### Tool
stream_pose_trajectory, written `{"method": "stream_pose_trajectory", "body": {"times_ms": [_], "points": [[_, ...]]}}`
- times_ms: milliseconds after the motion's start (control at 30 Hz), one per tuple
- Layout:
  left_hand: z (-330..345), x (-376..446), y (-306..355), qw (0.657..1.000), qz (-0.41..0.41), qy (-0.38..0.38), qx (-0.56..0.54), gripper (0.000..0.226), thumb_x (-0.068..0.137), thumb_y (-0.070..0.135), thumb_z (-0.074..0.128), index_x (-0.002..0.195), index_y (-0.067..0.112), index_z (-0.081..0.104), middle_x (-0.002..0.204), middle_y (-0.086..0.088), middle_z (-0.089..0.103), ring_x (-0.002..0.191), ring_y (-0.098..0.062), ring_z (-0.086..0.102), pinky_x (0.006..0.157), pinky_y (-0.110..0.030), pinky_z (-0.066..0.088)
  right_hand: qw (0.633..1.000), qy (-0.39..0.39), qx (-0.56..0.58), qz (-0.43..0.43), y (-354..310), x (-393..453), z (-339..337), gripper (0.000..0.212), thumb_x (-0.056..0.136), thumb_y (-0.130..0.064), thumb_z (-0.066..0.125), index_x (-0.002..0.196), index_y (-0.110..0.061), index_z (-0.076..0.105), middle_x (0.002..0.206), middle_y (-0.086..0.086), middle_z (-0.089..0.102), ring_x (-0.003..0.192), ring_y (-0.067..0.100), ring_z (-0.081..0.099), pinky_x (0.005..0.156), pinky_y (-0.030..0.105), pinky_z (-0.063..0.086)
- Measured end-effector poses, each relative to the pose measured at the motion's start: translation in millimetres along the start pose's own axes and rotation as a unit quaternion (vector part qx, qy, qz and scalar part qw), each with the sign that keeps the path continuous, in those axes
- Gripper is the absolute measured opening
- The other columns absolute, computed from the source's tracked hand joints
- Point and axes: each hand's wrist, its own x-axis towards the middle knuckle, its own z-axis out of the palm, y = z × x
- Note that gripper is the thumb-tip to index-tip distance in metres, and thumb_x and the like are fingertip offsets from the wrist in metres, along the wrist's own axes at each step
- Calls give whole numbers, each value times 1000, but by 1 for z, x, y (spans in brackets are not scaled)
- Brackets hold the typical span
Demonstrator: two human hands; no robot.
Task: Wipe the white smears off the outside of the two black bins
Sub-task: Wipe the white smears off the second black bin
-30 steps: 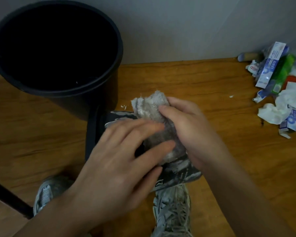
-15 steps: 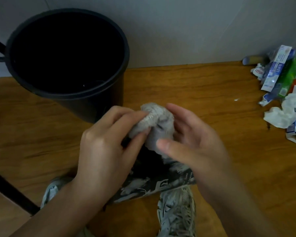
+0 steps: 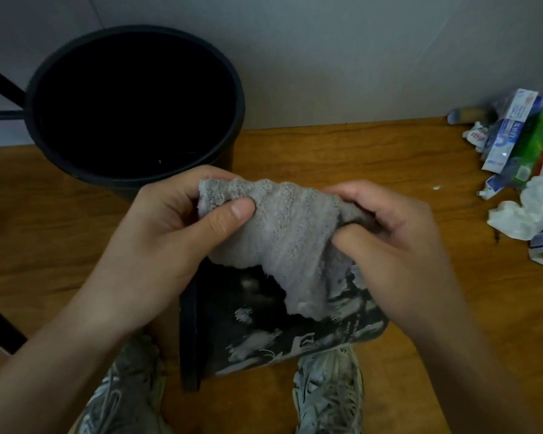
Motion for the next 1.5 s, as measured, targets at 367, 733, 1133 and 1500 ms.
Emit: {"method": "stream_pose_trajectory", "body": {"times_ms": [367,733,1133,1500], "points": [[-10,17,5,996,-22,-72,-54,11,86,23,65,97,21,67,86,7,70,80,-3,67,65,-13,50,982,-181,-33,-28,-5,9,-11,23,83,-32,70,75,-11,65,64,7,60,53,18,56,45,25,40],[22,17,-3,982,38,114,147,11,85,35,62,92,26,61,87,8,62,83,-10,61,68,-17,48,971,-110,-186,-103,2,15,-14,11,82,-48,55,80,-41,63,128,-23,47,124,2,44,93,22,39],[23,-10,6,956,-50,-113,-268,53,84,19,49,135,8,50,125,-14,61,118,-29,58,93,-35,50,980,-160,-81,-89,-4,16,-8,24,92,-41,50,104,-32,69,123,-15,52,120,7,52,89,20,49],[33,-8,4,988,-45,-39,-139,44,81,13,72,122,18,55,111,6,67,102,-9,65,77,-17,53,987,-93,-94,-92,-6,19,-2,18,86,-41,56,83,-28,69,114,-17,59,112,3,56,87,13,45]]}}
